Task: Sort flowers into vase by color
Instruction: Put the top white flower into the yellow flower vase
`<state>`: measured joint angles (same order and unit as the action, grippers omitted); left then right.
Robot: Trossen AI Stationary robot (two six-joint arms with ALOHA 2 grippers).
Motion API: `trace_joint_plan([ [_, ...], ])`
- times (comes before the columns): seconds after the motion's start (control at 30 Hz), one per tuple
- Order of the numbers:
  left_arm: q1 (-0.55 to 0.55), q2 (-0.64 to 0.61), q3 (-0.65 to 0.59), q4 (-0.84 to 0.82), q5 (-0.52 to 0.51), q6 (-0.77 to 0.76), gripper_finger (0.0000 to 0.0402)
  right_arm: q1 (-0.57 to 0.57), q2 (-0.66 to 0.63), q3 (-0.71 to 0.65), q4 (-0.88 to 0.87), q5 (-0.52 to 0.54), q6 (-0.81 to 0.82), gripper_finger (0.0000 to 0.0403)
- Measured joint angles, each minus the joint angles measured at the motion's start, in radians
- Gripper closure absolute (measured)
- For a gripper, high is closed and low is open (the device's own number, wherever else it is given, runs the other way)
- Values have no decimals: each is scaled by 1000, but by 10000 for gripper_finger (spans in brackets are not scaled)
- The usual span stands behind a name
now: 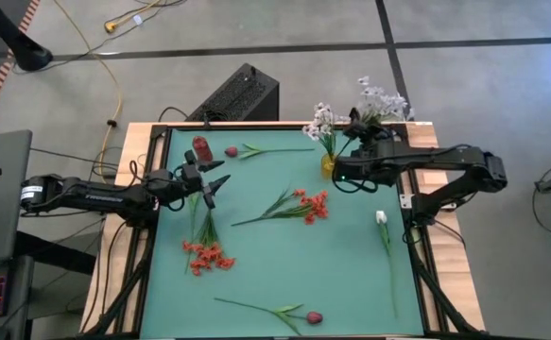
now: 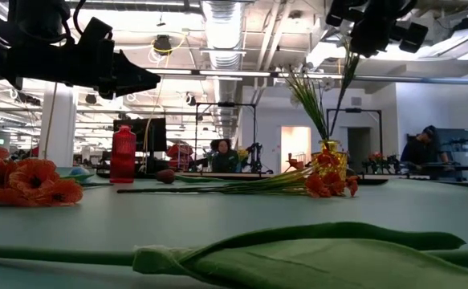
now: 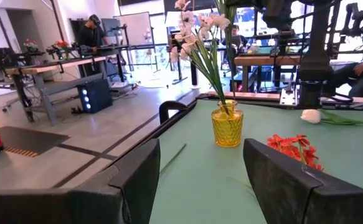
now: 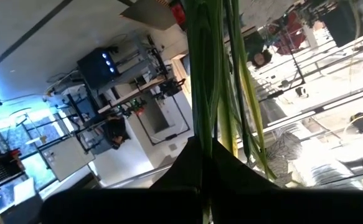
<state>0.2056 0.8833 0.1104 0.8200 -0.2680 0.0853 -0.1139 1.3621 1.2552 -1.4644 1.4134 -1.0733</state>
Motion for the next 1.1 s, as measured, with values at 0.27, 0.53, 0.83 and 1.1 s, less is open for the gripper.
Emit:
trace_joint_plan([
  [0.27, 0, 0, 0, 0, 0, 0, 182, -27, 1, 0, 7, 2, 2, 375],
  [0.53, 0, 0, 0, 0, 0, 0, 182, -24, 1, 0, 40, 2, 2, 374],
  [0.83, 0, 0, 0, -12, -1, 0, 182, -32, 86, -1, 32, 2, 2, 374],
  [1.1, 0, 0, 0, -19, -1, 5, 182, -32, 134, -1, 38, 3, 21, 370],
])
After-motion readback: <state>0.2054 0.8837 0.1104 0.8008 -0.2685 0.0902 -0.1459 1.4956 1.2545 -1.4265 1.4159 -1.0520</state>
